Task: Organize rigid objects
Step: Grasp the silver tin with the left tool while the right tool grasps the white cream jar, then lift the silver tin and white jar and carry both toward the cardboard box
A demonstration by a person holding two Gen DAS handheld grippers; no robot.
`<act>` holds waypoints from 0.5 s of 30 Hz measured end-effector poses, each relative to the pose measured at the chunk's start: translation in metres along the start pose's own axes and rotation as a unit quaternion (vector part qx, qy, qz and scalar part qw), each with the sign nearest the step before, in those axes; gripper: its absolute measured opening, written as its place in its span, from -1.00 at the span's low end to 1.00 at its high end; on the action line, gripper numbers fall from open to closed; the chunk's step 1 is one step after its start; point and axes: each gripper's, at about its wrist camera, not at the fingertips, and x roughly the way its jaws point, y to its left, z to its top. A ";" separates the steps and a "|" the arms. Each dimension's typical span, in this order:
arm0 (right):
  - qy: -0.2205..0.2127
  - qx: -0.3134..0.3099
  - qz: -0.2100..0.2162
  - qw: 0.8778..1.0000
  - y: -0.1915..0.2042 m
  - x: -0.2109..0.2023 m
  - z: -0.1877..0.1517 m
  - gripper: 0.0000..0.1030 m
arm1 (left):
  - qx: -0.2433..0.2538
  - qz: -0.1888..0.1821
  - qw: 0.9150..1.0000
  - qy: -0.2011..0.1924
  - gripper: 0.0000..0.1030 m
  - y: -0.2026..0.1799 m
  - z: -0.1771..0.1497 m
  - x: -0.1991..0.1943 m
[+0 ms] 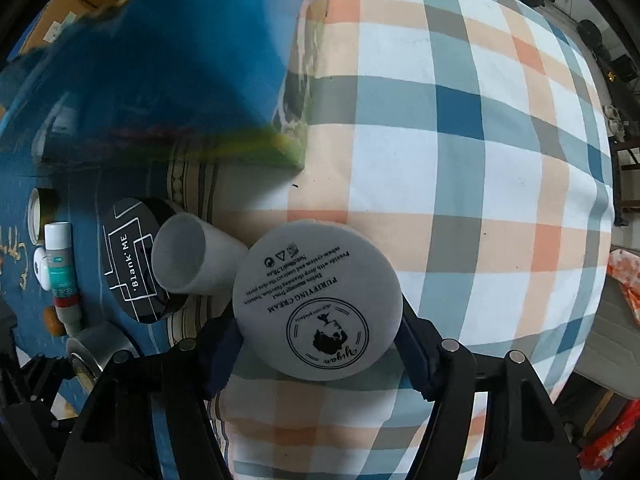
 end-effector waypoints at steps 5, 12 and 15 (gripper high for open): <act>0.026 0.005 -0.008 1.000 0.000 0.002 -0.018 0.37 | -0.001 -0.002 1.000 -0.005 0.35 0.010 -0.008 0.001; 0.072 0.009 0.000 0.997 -0.001 0.014 -0.083 0.36 | 0.004 -0.005 1.000 -0.014 0.36 0.013 -0.016 0.004; 0.078 0.024 0.015 0.997 -0.003 0.020 -0.106 0.37 | -0.004 -0.019 1.000 -0.006 0.39 0.022 -0.016 0.013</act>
